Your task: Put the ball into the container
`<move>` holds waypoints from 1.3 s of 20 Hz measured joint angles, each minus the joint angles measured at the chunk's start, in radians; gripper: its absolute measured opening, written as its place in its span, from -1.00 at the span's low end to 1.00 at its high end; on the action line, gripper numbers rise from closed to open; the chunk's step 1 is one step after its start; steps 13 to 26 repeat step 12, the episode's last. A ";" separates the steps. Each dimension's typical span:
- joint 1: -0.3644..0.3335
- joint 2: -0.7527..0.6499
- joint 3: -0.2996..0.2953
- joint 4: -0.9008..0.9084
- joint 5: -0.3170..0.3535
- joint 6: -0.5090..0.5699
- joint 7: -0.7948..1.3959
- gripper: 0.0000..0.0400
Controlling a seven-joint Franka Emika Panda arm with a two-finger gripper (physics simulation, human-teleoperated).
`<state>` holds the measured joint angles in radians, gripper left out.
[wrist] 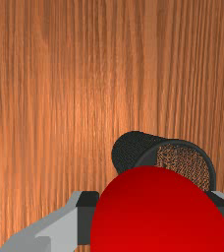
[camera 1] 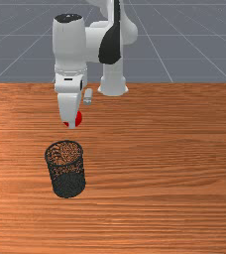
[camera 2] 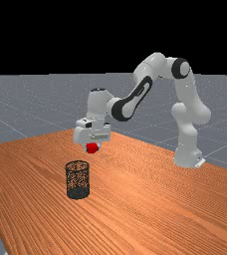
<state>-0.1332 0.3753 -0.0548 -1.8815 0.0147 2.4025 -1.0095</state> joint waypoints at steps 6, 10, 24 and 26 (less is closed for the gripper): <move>0.023 0.148 -0.015 0.244 -0.044 -0.134 0.043 0.40; 0.023 0.193 -0.015 0.323 -0.046 -0.201 0.040 0.80; 0.018 0.194 -0.016 0.325 -0.044 -0.201 0.034 0.92; 0.018 0.194 -0.016 0.325 -0.044 -0.201 0.034 0.92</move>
